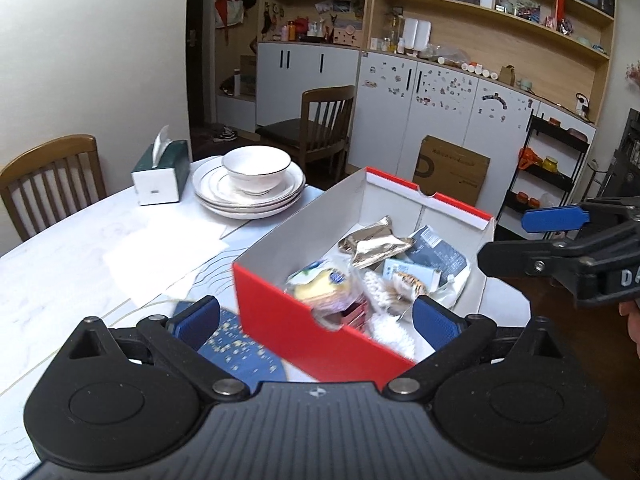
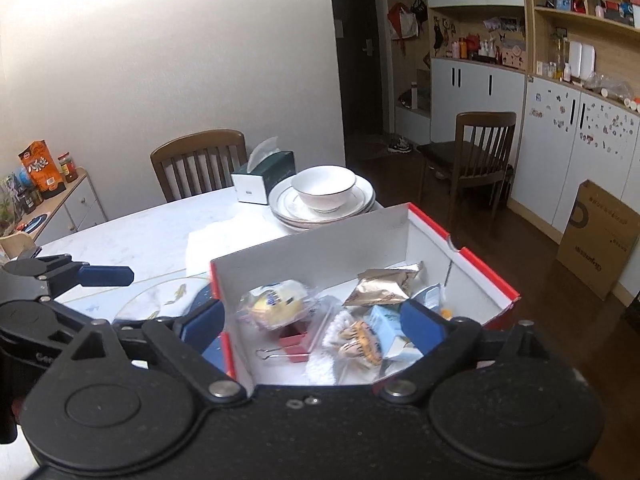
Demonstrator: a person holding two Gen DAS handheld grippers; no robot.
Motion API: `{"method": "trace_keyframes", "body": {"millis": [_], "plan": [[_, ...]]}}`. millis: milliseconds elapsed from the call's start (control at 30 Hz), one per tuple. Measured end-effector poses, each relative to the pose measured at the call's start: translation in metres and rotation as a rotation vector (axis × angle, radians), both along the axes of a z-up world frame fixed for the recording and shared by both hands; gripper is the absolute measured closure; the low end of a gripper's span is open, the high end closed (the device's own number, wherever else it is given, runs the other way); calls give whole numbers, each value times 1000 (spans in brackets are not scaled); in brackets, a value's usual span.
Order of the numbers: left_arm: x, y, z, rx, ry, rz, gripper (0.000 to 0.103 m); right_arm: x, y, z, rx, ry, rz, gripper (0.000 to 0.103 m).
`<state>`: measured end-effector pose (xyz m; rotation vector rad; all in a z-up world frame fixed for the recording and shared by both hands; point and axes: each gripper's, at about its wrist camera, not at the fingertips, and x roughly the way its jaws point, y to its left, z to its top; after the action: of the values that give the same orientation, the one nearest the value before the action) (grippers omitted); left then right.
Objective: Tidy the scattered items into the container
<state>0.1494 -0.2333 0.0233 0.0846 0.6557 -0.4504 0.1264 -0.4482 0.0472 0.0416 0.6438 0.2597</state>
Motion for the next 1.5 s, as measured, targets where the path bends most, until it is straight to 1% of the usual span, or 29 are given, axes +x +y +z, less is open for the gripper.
{"method": "trace_keyframes", "body": {"millis": [67, 100, 367, 533, 733, 933, 1033, 1500], "plan": [[-4, 7, 0, -3, 5, 0, 0, -9, 9, 0, -12, -13, -9, 2], [-6, 10, 0, -9, 10, -3, 0, -14, 13, 0, -18, -23, -12, 1], [-28, 28, 0, -22, 24, -50, 0, -41, 33, 2, -10, -36, -34, 1], [-43, 27, 2, 9, -1, -76, 0, -56, 38, 1, -14, -43, -62, 1], [-52, 25, 2, 10, 1, -101, 0, -70, 37, -2, -18, -46, -88, 1], [-54, 18, 1, 11, 2, -123, 0, -77, 31, -5, -11, -39, -105, 1], [-54, 15, 0, 19, -10, -107, 0, -78, 28, -7, -12, -33, -107, 1], [-46, -5, -4, 18, 1, -93, 0, -71, 6, -14, -6, -19, -104, 1]]}}
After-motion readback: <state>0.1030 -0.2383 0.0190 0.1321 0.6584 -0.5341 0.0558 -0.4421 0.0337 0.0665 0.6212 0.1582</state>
